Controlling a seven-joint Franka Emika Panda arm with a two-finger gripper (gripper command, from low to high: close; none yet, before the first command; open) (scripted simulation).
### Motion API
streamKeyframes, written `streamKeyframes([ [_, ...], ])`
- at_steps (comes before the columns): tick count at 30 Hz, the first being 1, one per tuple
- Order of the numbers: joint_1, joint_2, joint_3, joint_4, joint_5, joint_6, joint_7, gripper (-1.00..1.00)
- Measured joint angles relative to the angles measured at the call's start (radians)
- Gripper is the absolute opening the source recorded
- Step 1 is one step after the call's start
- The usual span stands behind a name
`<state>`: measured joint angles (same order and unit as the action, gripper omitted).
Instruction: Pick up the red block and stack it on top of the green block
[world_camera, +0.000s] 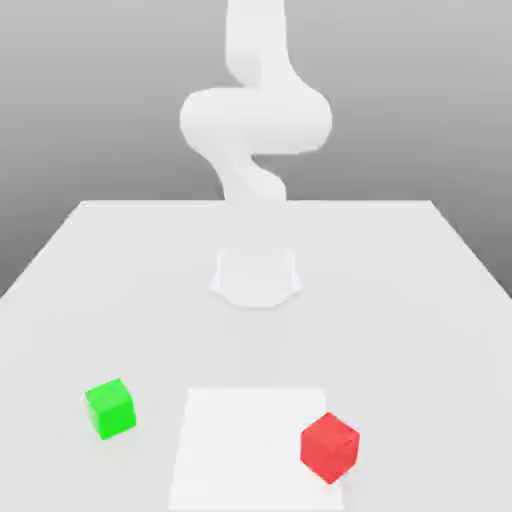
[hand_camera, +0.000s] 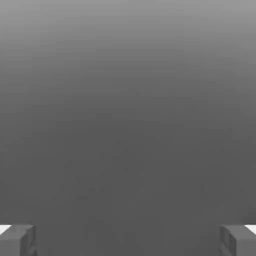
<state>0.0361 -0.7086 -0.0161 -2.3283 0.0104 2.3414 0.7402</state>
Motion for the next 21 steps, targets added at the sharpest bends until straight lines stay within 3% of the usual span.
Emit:
streamKeyframes([
  [14,0.158,0.515,-0.038,-0.159,0.058,0.232,-0.336,0.00],
  [21,0.201,0.766,-0.020,-0.238,0.030,0.348,-0.461,0.00],
])
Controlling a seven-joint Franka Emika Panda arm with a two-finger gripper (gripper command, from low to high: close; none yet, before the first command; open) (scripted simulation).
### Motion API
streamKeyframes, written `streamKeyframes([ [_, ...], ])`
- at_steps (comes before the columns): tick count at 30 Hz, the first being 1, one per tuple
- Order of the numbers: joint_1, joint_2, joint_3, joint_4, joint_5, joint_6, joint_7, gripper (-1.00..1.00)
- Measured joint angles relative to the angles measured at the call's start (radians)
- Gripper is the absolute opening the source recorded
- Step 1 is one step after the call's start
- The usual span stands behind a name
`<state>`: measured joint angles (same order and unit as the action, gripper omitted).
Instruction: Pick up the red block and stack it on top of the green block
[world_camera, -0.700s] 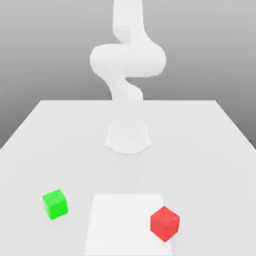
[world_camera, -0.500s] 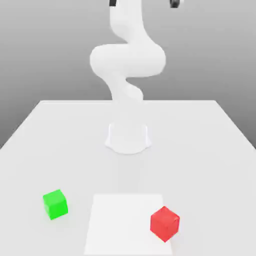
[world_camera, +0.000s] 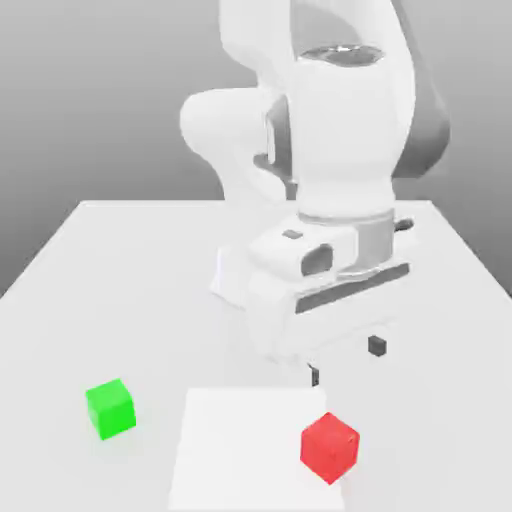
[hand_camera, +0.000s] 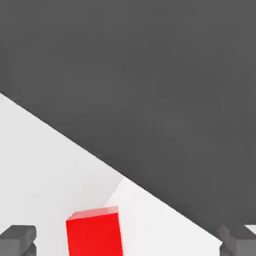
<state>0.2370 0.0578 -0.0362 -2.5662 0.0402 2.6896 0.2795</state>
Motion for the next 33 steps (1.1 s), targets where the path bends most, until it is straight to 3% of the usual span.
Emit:
streamKeyframes([
  [7,-0.005,0.252,0.014,0.002,-0.016,0.185,-0.034,0.00],
  [8,-0.007,0.272,0.016,0.005,-0.014,0.202,-0.036,-1.00],
  [15,-0.009,0.269,0.017,0.004,-0.016,0.198,-0.034,-1.00],
  [21,-0.015,0.084,-0.003,-0.027,-0.030,0.044,-0.022,-1.00],
  [33,-0.444,-0.103,-0.249,-0.132,-0.074,-0.036,0.054,-1.00],
])
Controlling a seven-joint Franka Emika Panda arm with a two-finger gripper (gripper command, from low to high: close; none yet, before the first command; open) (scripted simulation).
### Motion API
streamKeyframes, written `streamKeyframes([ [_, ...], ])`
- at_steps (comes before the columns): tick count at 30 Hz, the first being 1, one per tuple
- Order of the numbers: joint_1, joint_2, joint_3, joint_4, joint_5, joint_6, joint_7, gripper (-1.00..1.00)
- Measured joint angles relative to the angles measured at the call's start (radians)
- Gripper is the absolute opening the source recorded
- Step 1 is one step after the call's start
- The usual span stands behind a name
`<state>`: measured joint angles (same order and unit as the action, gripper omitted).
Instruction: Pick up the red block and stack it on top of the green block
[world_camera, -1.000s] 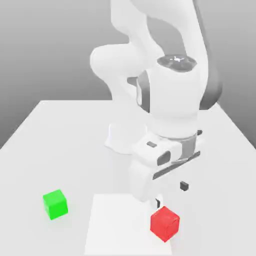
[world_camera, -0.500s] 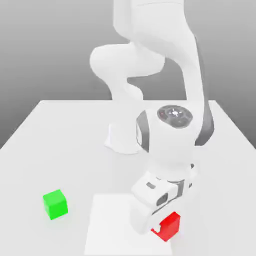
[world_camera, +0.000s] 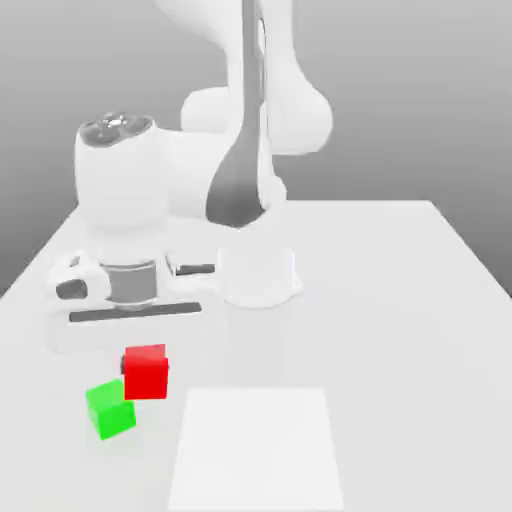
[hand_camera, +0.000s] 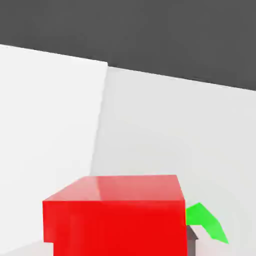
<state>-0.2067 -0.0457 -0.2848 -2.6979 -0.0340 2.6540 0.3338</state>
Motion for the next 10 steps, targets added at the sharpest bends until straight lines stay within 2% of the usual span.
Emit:
streamKeyframes([
  [6,-0.033,0.147,0.029,-0.003,0.117,0.143,-0.079,-1.00],
  [7,-0.044,0.182,0.044,-0.001,0.144,0.175,-0.099,1.00],
  [10,-0.044,0.182,0.044,-0.001,0.144,0.175,-0.099,1.00],
])
